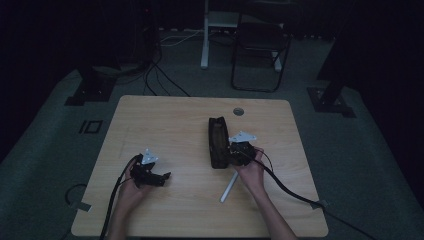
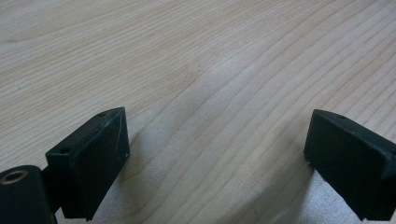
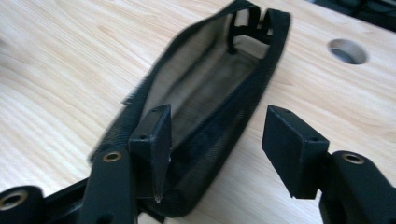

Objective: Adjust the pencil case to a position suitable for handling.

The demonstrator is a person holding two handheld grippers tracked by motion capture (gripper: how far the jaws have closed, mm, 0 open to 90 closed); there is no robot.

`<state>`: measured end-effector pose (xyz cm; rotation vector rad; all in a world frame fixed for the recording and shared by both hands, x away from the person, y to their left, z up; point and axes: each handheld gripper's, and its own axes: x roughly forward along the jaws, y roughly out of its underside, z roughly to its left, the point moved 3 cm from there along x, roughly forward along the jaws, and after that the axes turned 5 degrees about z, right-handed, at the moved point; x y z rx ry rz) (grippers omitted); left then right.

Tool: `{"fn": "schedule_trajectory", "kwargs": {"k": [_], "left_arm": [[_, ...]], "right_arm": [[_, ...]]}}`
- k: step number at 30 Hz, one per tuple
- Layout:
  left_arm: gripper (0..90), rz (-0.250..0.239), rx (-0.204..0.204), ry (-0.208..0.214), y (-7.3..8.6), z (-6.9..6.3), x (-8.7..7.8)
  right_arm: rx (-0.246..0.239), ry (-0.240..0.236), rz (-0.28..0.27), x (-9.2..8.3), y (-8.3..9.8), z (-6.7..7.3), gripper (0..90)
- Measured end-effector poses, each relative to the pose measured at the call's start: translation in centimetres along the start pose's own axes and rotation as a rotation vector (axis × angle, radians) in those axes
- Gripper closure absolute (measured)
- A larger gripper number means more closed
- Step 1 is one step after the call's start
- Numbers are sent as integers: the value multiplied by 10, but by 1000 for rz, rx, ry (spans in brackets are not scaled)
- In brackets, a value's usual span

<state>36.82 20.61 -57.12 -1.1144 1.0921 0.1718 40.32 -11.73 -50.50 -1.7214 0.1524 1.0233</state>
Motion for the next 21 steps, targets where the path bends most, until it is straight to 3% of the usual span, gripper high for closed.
{"fn": "schedule_trajectory", "kwargs": {"k": [4, 9, 10, 12, 17, 21], "left_arm": [[71, 0, 0, 0, 0, 0, 0], [71, 1, 1, 0, 0, 0, 0], [71, 0, 0, 0, 0, 0, 0], [71, 0, 0, 0, 0, 0, 0], [71, 1, 1, 0, 0, 0, 0], [71, 2, 2, 0, 0, 0, 0]], "right_arm": [[22, -47, -2, 5, 3, 6, 394], [11, -37, 36, 12, 8, 6, 439], [-26, -55, 27, 9, 8, 7, 539], [-55, -75, 16, 7, 6, 8, 588], [-138, -127, 7, 2, 7, 11, 666], [-154, -183, 6, -4, 13, 6, 705]]}}
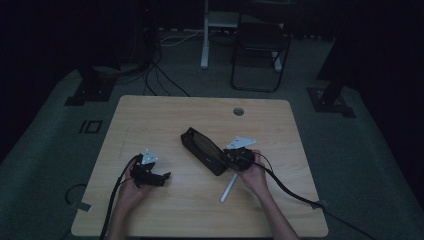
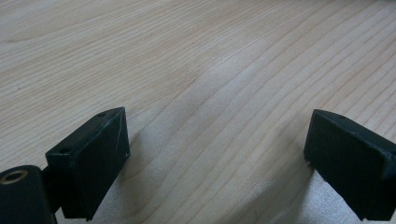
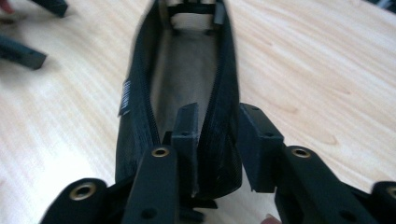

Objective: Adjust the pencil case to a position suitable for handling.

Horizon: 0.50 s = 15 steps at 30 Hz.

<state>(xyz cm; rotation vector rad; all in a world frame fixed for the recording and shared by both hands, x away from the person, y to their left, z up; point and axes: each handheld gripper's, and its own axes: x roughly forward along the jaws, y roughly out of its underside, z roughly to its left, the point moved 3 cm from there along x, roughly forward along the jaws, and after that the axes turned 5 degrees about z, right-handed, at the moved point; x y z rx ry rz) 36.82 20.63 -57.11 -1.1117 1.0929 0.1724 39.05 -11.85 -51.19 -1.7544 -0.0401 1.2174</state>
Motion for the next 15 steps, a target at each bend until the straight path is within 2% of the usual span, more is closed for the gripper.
{"fn": "schedule_trajectory", "kwargs": {"k": [4, 6, 8, 11, 15], "left_arm": [[71, 0, 0, 0, 0, 0, 0], [71, 0, 1, 0, 0, 0, 0], [71, 0, 0, 0, 0, 0, 0], [71, 0, 0, 0, 0, 0, 0], [71, 1, 1, 0, 0, 0, 0]], "right_arm": [[-42, -23, 6, -9, 7, -2, 705], [-45, -24, 11, -12, 10, -2, 694], [-39, -43, 5, -15, 12, -2, 673], [-39, -47, 4, -16, 14, -1, 624], [-7, -50, -31, -22, 15, -1, 515]]}}
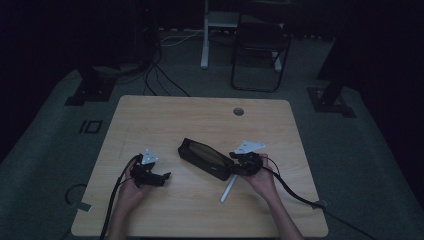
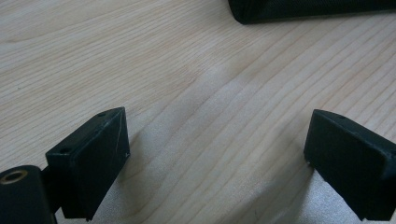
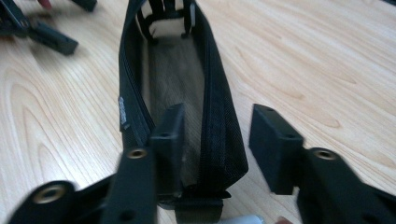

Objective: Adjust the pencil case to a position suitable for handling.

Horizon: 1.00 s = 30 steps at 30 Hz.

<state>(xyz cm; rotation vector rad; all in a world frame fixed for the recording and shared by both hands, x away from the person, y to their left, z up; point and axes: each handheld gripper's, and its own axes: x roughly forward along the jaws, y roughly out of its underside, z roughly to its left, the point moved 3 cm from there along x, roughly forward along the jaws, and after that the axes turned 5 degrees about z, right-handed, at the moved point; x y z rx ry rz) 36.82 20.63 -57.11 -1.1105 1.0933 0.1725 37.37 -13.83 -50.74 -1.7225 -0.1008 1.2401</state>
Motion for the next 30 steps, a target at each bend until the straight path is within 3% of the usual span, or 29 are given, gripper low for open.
{"fn": "schedule_trajectory", "kwargs": {"k": [7, 14, 23, 30], "left_arm": [[71, 0, 0, 0, 0, 0, 0], [71, -1, -1, 0, 0, 0, 0], [71, -1, -1, 0, 0, 0, 0], [71, 0, 0, 0, 0, 0, 0]], "right_arm": [[12, 49, -44, -16, -1, 4, 377], [62, 60, -77, -29, 9, 7, 242], [99, 110, -47, -35, 27, 11, 149], [89, 100, -14, -25, 36, 21, 142]]}}
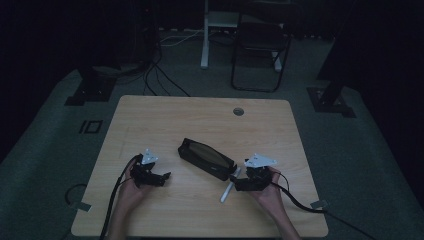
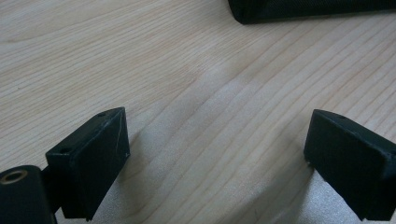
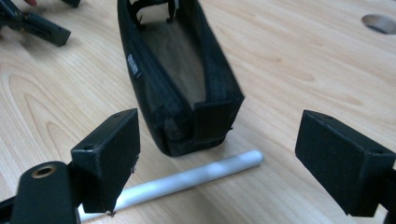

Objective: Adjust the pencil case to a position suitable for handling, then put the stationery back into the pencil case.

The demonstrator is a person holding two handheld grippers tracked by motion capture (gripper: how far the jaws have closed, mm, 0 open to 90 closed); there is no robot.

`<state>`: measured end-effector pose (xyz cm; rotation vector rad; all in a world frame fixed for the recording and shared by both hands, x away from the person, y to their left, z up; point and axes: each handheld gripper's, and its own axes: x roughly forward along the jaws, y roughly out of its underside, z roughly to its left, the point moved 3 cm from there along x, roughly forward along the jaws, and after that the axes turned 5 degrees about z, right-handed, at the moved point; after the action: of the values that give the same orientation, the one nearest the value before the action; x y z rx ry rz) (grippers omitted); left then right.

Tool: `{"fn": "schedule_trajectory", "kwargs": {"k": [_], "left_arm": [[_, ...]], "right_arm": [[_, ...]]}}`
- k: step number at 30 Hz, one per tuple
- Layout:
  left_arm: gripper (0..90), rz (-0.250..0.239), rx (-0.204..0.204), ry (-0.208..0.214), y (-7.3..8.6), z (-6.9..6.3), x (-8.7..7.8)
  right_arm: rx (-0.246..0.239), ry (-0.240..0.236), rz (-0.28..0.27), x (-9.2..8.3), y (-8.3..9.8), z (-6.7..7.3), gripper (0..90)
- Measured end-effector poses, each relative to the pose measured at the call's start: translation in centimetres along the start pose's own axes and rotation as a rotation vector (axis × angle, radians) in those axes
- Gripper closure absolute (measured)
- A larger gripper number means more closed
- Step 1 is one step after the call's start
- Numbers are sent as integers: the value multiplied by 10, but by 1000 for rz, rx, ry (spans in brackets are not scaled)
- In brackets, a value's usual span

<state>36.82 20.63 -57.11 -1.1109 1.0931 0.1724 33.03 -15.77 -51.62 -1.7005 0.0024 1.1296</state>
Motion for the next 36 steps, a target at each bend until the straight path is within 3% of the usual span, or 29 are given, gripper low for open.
{"fn": "schedule_trajectory", "kwargs": {"k": [4, 9, 16, 36], "left_arm": [[71, 0, 0, 0, 0, 0, 0], [71, 0, 0, 0, 0, 0, 0], [71, 0, 0, 0, 0, 0, 0], [71, 0, 0, 0, 0, 0, 0]], "right_arm": [[5, -6, 9, 6, 2, 5, 142], [58, 8, 35, 17, 8, 13, 136], [53, 57, 95, 31, 18, 17, 136], [63, 48, 167, 42, 31, 25, 144]]}}
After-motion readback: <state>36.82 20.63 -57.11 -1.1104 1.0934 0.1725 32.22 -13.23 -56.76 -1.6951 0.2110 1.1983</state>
